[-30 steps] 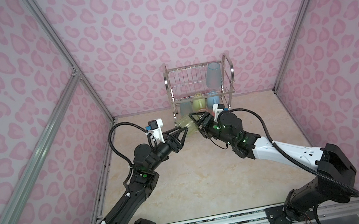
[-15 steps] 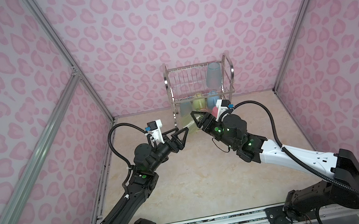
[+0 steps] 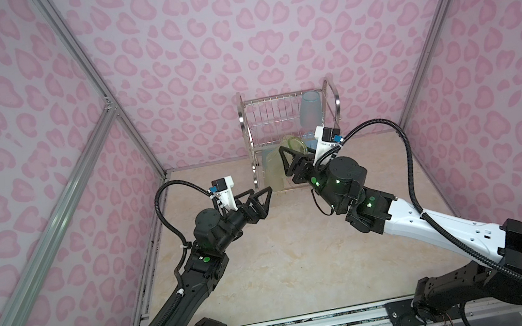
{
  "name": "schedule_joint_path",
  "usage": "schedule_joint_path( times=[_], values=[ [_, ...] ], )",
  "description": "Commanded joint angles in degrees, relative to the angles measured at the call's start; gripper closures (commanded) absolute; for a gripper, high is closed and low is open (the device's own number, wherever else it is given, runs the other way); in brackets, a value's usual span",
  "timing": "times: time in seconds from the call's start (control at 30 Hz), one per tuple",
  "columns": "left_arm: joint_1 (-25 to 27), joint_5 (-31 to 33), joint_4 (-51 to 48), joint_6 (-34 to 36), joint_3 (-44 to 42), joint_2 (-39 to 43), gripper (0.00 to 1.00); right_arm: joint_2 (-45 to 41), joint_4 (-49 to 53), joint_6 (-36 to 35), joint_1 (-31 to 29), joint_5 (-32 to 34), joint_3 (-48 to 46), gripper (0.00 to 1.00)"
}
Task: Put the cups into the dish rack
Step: 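Carry the green cup with the right gripper up toward the rack while the left opens, then lower the green cup upside down onto the upper rack tier with the right gripper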
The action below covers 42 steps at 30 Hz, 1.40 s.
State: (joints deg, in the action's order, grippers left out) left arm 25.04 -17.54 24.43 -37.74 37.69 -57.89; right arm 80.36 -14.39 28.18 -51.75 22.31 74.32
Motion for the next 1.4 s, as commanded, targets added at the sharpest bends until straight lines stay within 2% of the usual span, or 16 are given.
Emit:
schedule_joint_path(
  times=[0.0,0.17,0.5,0.83,1.37],
  values=[
    [0.0,2.5,-4.8,3.0,1.8,0.7,0.02,1.5,2.4,-11.4,0.2,3.1,3.2,0.38],
    [0.0,4.5,-12.3,5.7,4.2,0.4,0.02,5.0,7.1,-20.0,1.1,5.1,11.8,0.38],
    [0.2,5.7,-19.7,8.4,6.1,0.4,0.02,13.7,14.9,-28.0,5.7,3.3,26.6,0.38],
    [3.2,8.9,-23.7,11.1,7.9,-1.6,0.02,22.9,19.1,-30.9,9.6,1.5,37.5,0.39],
    [4.9,8.5,-23.8,11.2,9.1,-4.2,0.02,40.1,24.2,-31.6,13.0,2.0,56.6,0.41]
  ],
)
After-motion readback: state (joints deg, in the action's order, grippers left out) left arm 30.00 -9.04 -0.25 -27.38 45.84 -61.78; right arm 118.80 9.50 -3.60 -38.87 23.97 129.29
